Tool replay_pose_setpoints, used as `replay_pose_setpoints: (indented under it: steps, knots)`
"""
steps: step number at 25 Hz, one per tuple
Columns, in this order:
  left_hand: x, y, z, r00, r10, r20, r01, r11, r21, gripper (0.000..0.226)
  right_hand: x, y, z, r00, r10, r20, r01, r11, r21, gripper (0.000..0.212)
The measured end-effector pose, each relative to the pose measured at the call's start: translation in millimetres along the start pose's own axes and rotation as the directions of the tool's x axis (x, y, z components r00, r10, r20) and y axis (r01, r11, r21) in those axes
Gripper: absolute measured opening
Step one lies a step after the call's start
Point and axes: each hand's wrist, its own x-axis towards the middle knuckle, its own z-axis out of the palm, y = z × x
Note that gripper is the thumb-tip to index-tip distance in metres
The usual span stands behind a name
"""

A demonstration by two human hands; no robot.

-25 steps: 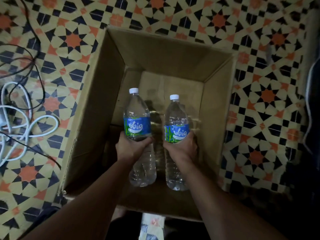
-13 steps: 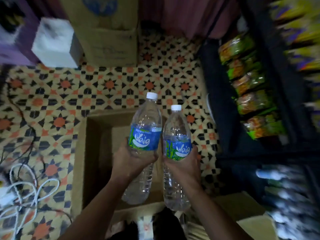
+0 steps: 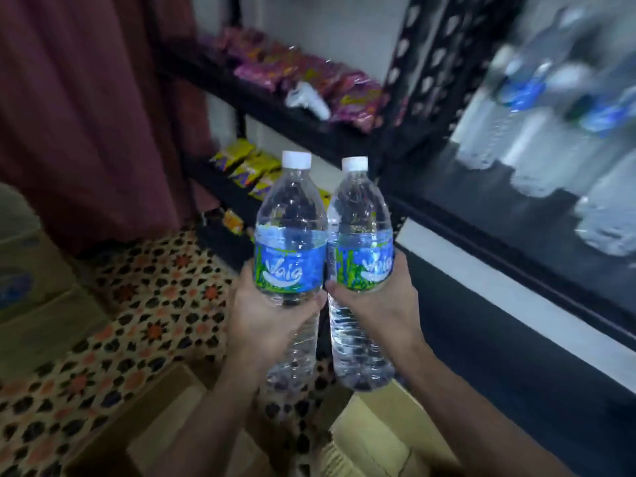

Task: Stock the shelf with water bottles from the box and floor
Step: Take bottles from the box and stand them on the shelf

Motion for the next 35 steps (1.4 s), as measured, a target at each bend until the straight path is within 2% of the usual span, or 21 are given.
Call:
replay_pose_setpoints:
  steps: [4,8,11,15,19,25,31,35]
  knots:
    - [-17.0,73.5,67.6,0.986,0.152,0.062,-0.149,0.987,-0.059,0.073,-0.7,-19.5,-95.8,0.983,-0.051,-0.178,0.061,0.997,0.052,0.073]
    - [-42.8,125.3,135.0,0.959,0.262,0.113,-0.256,0.965,-0.063,0.079,-4.0,-19.5,-186.5,0.933,-0.106,-0.343,0.115,0.993,0.006,0.077]
    - [-57.7,152.5,176.4,0.938,0.285,0.196,-0.272,0.958,-0.091,0.078,-1.5,-15.0,-238.5,0.91,-0.115,-0.399,0.115,0.993,-0.024,0.075]
    - [-66.6,175.3,218.6,0.909,0.351,0.224,-0.336,0.936,-0.107,0.066,7.1,-7.6,-281.1,0.884,-0.113,-0.454,0.101,0.994,-0.051,0.073]
    - [-57.7,186.4,249.4,0.886,0.401,0.234,-0.381,0.916,-0.125,0.07,25.2,-2.5,-300.4,0.86,-0.085,-0.504,0.068,0.996,-0.051,0.069]
    - [-10.3,198.7,278.4,0.868,0.421,0.264,-0.404,0.907,-0.118,0.071,68.0,-10.1,-303.6,0.847,-0.06,-0.528,0.045,0.998,-0.043,0.075]
    - [58.5,186.5,302.9,0.901,0.32,0.292,-0.292,0.946,-0.138,0.068,116.1,-13.8,-297.3,0.819,0.0,-0.573,-0.018,1.0,-0.025,0.07]
    - [107.7,181.4,317.8,0.905,0.293,0.307,-0.259,0.955,-0.147,0.07,144.2,-16.6,-291.4,0.789,0.037,-0.614,-0.071,0.997,-0.031,0.077]
